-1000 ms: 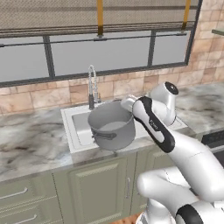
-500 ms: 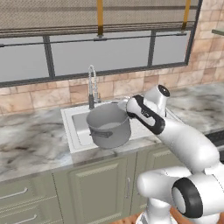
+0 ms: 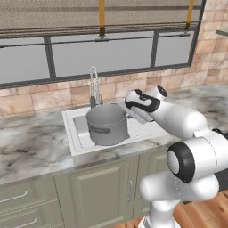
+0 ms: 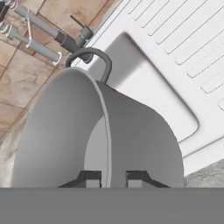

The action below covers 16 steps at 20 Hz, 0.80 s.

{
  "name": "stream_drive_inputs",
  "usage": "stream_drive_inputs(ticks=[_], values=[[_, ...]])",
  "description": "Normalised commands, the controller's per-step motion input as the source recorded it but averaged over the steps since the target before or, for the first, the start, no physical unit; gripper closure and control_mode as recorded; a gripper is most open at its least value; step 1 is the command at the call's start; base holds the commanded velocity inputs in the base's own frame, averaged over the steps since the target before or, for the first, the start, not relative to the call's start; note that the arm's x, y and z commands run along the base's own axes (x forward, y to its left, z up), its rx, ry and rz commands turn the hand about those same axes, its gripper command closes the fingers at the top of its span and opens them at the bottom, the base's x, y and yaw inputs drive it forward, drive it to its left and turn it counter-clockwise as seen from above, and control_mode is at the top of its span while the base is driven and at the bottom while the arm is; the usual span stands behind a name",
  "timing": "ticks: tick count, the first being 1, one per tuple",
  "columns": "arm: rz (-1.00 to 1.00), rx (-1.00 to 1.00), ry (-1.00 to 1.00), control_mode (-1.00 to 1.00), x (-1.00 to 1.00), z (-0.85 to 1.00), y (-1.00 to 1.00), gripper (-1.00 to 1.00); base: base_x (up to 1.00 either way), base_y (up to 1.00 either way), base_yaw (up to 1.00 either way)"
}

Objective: Move the pot and pan from the stove into the sink.

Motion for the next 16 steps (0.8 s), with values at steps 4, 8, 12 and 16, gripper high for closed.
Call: stream_drive_inputs(ticks=[4,8,12,16], values=[[0.00,0.06,0.00,-1.00,0.27,-0.10,0.00,1.00,0.00,0.00,0.00],[0.00,0.01,0.00,-1.00,0.00,0.00,0.00,1.00,0.00,0.00,0.00],[0.00,0.00,0.00,-1.00,0.06,-0.14,0.00,1.00,0.00,0.00,0.00],[-0.02,0.00,0.00,-1.00,0.34,-0.12,0.00,1.00,0.00,0.00,0.00]])
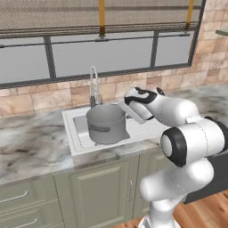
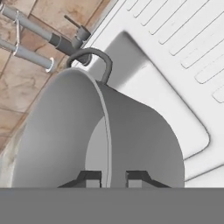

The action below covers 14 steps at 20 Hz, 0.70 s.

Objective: Move the pot and pan from the stove into the sink.

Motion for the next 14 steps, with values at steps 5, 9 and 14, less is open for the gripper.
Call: stream_drive_inputs(ticks=[5,9,14], values=[[-0.01,0.00,0.00,-1.00,0.43,-0.14,0.00,1.00,0.00,0.00,0.00],[0.00,0.00,0.03,-1.00,0.33,-0.26,0.00,1.00,0.00,0.00,0.00],[0.00,0.01,0.01,-1.00,0.26,-0.27,0.05,1.00,0.00,0.00,0.00]])
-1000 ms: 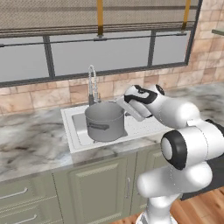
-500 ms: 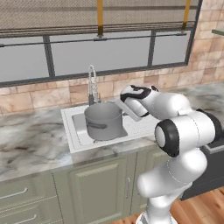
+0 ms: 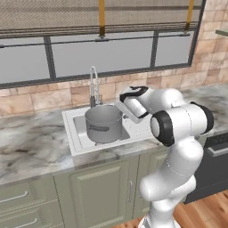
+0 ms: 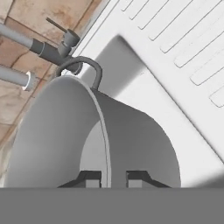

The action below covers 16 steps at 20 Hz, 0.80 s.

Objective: Move the pot and pan from the stove into the sink.

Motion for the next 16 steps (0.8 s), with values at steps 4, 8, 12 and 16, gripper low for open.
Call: stream_drive_inputs(ticks=[4,8,12,16], values=[[0.00,0.13,0.00,-1.00,0.10,-0.26,0.02,1.00,0.00,0.00,0.00],[0.00,0.06,-0.02,-1.00,0.20,-0.24,0.03,1.00,0.00,0.00,0.00],[-0.02,0.00,-0.08,-1.00,0.44,-0.24,0.09,1.00,0.00,0.00,0.00],[-0.03,0.00,-0.09,-1.00,0.45,-0.29,0.11,1.00,0.00,0.00,0.00]])
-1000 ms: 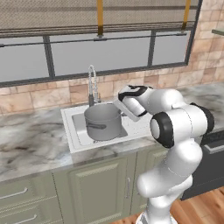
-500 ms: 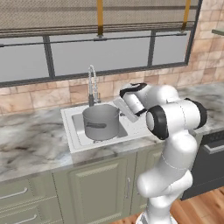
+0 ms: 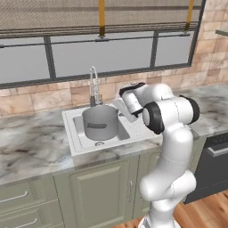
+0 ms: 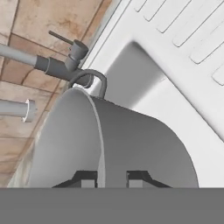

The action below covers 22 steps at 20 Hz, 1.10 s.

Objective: Move the pot and pan from the stove into the sink.

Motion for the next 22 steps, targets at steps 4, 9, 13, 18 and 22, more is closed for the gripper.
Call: stream_drive_inputs(ticks=[4,9,13,18,22], values=[[-0.01,0.00,-0.08,-1.00,0.30,-0.25,0.04,1.00,0.00,0.00,0.00],[0.00,-0.02,-0.03,-1.00,0.18,-0.39,0.02,1.00,0.00,0.00,0.00],[0.00,-0.02,-0.01,-1.00,0.07,-0.38,0.00,1.00,0.00,0.00,0.00],[0.00,0.00,-0.05,-1.00,0.08,-0.12,0.00,1.00,0.00,0.00,0.00],[0.00,0.00,-0.01,-1.00,0.05,-0.02,0.00,-1.00,0.00,0.00,0.00]])
